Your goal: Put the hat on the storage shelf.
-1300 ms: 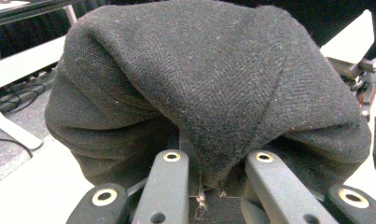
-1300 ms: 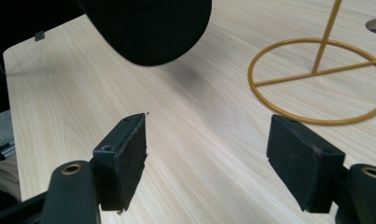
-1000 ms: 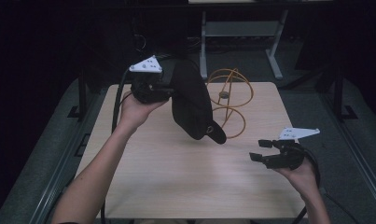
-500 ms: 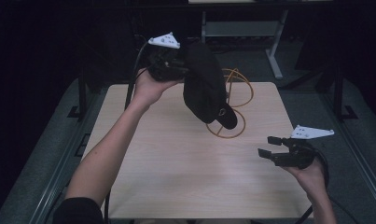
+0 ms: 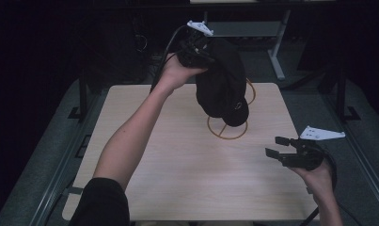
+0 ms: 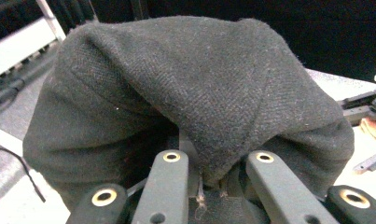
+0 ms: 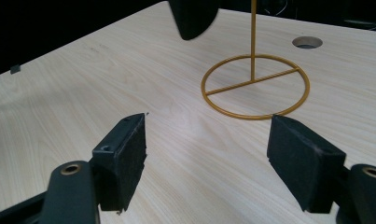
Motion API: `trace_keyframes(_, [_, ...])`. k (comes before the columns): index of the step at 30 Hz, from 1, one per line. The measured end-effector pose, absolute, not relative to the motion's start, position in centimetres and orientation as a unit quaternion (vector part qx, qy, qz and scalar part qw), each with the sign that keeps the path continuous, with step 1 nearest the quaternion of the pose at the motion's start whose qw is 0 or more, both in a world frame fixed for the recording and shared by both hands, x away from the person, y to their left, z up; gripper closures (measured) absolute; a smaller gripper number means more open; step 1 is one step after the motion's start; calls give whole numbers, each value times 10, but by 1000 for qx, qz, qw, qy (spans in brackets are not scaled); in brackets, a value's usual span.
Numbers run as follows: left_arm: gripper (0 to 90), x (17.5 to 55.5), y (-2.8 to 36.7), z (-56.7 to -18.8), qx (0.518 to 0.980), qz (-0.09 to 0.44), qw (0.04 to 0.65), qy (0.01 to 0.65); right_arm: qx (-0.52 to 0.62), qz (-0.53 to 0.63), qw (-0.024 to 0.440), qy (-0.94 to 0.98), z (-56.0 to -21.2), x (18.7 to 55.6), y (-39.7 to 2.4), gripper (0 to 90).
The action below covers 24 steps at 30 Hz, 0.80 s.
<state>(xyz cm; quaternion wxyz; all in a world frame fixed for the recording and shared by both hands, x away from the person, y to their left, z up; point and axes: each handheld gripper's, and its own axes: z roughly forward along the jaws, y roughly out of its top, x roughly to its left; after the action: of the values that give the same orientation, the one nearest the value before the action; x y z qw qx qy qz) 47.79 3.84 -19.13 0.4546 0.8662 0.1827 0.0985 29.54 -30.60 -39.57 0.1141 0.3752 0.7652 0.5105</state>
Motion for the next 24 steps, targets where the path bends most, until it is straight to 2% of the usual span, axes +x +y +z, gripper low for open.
trace_keyframes(8, [819, 498, 20, -198, 863, 78, 456, 202, 385, 514, 115, 758, -397, 295, -312, 280])
trace_keyframes(14, [805, 502, 4, -200, 870, 83, 443, 199, 392, 514, 113, 755, -402, 296, -315, 281])
trace_keyframes(20, [739, 515, -25, -219, 872, 53, 435, 218, 395, 510, 104, 757, -408, 299, -314, 288])
trace_keyframes(24, [649, 517, -37, -226, 864, 42, 449, 225, 397, 504, 100, 761, -412, 299, -313, 290])
